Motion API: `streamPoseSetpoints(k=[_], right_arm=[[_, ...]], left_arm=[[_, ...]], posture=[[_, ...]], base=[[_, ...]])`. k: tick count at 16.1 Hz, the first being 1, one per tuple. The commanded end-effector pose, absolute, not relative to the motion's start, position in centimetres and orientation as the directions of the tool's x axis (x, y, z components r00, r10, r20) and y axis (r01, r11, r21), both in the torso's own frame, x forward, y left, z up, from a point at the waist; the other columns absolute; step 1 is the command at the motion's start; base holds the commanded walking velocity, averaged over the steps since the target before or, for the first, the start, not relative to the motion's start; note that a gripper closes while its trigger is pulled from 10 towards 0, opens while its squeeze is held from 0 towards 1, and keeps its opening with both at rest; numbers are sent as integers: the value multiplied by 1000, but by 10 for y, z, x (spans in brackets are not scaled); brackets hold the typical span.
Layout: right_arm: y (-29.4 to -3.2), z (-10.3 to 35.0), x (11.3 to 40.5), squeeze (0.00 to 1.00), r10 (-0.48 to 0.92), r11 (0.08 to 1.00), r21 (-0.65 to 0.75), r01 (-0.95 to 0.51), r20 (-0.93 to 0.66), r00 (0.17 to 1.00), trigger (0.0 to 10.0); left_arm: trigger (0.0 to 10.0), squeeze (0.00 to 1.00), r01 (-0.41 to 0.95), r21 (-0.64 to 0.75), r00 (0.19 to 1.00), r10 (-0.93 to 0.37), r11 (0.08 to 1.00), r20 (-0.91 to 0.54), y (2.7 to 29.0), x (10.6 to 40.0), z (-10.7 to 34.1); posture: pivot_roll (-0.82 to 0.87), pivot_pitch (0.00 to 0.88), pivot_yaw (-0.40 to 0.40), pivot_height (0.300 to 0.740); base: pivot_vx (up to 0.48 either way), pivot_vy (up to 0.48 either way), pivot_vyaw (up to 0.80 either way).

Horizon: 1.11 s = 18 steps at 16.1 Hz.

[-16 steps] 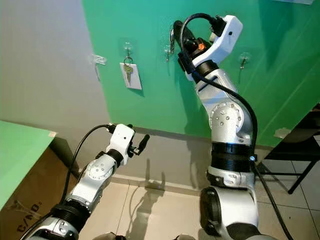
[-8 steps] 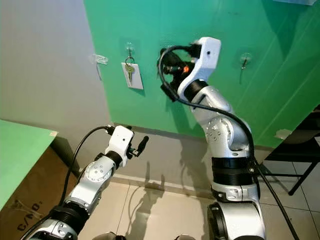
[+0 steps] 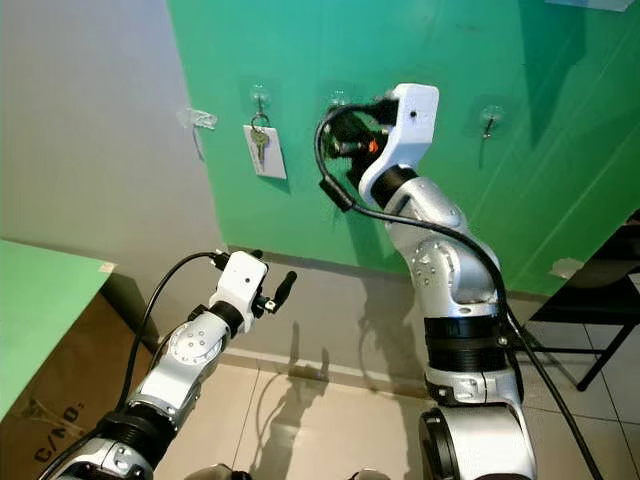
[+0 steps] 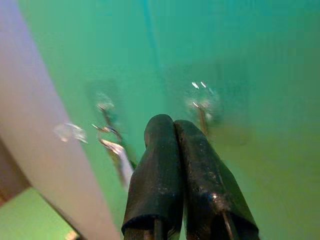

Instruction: Hang keys on a hook

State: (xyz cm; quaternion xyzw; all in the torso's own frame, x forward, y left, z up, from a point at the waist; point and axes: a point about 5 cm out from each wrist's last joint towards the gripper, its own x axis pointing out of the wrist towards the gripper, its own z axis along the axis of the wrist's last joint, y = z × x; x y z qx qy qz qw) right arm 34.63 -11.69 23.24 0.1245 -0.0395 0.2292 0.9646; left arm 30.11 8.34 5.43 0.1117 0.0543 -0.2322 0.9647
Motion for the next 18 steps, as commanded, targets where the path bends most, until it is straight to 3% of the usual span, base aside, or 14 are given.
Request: streamPoseSetpoints(k=[1,18], right_arm=[[-117,230,347,0,426,871,207,-445,129,895,10000],[-128,234,361,0,317,911,218,-351,179,932,10000]], left_arm=[[10000,0,465,199,883,-438,862,-166,82,299,51],[10000,0,468,220,883,-440,856,-165,84,298,51]], posture=[[-128,0,3,740],[-114,0,-6,740]], base=[[0,0,0],[0,0,0]])
